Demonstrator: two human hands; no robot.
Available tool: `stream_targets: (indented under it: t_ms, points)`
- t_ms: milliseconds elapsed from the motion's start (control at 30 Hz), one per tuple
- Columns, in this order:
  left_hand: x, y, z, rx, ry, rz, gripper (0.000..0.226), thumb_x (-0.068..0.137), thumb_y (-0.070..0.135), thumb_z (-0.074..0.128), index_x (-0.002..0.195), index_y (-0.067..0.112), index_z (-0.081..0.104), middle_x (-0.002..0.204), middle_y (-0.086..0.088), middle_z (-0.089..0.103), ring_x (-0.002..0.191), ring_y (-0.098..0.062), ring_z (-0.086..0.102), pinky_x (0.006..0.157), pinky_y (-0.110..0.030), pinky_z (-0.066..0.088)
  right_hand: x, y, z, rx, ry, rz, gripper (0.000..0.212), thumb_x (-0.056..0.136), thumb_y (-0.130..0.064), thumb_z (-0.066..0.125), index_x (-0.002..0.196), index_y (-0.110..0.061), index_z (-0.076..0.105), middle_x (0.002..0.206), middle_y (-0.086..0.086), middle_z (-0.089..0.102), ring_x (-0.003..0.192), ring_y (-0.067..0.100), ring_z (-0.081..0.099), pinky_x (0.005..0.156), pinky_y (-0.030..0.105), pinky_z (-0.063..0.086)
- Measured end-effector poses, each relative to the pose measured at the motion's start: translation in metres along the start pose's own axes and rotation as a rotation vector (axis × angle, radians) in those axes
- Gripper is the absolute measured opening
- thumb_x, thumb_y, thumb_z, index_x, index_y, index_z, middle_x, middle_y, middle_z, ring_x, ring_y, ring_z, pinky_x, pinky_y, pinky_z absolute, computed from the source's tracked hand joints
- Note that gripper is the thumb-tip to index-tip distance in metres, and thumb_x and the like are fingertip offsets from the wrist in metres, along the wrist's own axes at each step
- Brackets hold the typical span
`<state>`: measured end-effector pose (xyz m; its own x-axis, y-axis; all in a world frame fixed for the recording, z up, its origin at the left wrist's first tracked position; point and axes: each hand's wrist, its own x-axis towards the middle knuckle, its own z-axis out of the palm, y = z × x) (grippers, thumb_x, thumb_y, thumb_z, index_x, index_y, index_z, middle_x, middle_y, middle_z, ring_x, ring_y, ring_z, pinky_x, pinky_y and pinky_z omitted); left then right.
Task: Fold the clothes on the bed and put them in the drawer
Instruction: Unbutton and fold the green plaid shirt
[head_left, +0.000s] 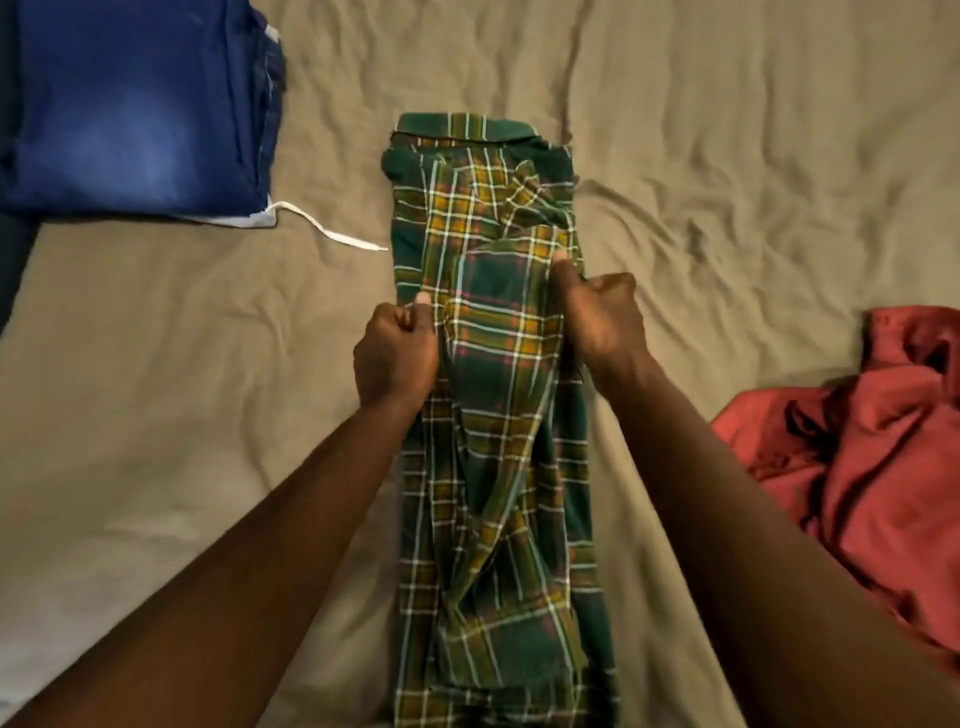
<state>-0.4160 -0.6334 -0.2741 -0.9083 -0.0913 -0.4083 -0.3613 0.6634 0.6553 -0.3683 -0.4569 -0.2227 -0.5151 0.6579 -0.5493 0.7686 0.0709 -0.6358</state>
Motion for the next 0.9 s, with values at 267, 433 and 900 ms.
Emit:
stream_targets:
  t_ms: [267, 433, 900]
  points:
    - [-0.116, -0.068, -0.002, 0.053, -0.194, -0.03, 0.019, 0.095, 0.041, 0.068, 0.109, 0.027, 0.068, 0.093, 0.01, 0.07, 0.093, -0.021, 0.07, 0.083, -0.033, 0.056, -0.117, 0.122, 0.036, -0.217, -0.158, -0.009, 0.033, 0.095, -0.045, 0.063, 0.085, -0.013, 0.063, 0.084, 0.001, 0.067, 0.087, 0.025, 0.068, 0.062, 0.029, 0.039]
    - [-0.139, -0.072, -0.011, -0.693, -0.553, -0.28, 0.043, 0.09, 0.039, 0.074, 0.125, 0.015, 0.071, 0.116, -0.012, 0.075, 0.106, -0.033, 0.072, 0.089, -0.046, 0.06, -0.135, 0.118, 0.014, 0.908, -0.51, 0.416, 0.046, 0.108, -0.037, 0.036, 0.126, -0.009, 0.069, 0.117, 0.021, 0.073, 0.105, 0.035, 0.072, 0.097, 0.051, 0.056]
    - [-0.167, -0.079, -0.04, -0.501, -0.781, 0.122, 0.045, 0.078, 0.016, 0.075, 0.12, 0.0, 0.069, 0.112, -0.017, 0.076, 0.104, -0.029, 0.073, 0.091, -0.04, 0.059, -0.144, 0.117, -0.028, 0.57, -0.562, 0.154, 0.046, 0.109, -0.042, 0.038, 0.123, -0.012, 0.07, 0.116, 0.013, 0.075, 0.111, 0.033, 0.071, 0.1, 0.052, 0.055]
